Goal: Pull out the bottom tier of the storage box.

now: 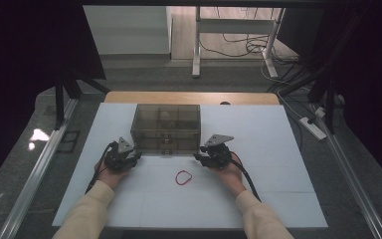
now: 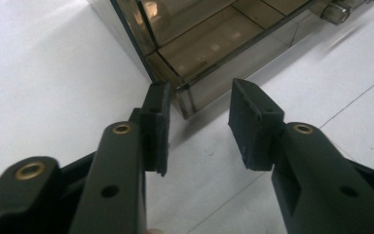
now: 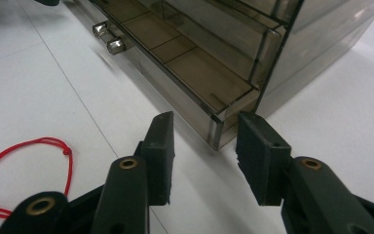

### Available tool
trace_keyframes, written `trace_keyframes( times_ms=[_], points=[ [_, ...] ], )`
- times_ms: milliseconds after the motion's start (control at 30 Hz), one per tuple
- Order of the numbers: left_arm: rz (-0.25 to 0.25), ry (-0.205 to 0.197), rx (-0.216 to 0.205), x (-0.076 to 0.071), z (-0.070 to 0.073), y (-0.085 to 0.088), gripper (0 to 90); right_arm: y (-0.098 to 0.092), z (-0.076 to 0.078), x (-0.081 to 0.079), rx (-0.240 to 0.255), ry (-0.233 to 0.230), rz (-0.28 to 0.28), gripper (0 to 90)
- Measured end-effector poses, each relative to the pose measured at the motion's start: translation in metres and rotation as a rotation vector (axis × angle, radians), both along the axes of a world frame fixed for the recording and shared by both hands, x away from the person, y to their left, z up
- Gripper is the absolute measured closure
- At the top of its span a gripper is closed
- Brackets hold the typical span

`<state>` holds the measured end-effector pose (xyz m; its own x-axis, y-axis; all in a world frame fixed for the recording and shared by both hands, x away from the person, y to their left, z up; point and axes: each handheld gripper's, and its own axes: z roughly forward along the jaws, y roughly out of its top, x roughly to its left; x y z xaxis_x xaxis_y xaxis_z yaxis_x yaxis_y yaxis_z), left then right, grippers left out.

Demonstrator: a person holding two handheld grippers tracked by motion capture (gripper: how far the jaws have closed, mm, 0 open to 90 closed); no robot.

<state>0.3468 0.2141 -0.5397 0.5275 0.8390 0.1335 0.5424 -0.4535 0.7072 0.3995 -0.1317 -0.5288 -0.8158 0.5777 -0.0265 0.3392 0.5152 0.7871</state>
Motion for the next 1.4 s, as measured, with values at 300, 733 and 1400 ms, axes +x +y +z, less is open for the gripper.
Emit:
trace_keyframes(
  times_ms=[300, 733, 1400],
  points=[
    [0.002, -0.004, 0.005, -0.0001, -0.0003, 0.0012, 68.5, 0.0032, -0.0016, 0.0000, -0.030, -0.026, -0.007, 68.4],
    [0.002, -0.009, 0.014, -0.0018, 0.0000, 0.0023, 74.9, 0.0029, -0.0027, -0.0011, -0.061, -0.040, -0.025, 80.6],
    [-0.003, -0.010, 0.034, -0.0070, 0.0017, 0.0019, 75.2, 0.0023, 0.0006, -0.0060, -0.052, -0.021, -0.023, 81.8]
  ],
)
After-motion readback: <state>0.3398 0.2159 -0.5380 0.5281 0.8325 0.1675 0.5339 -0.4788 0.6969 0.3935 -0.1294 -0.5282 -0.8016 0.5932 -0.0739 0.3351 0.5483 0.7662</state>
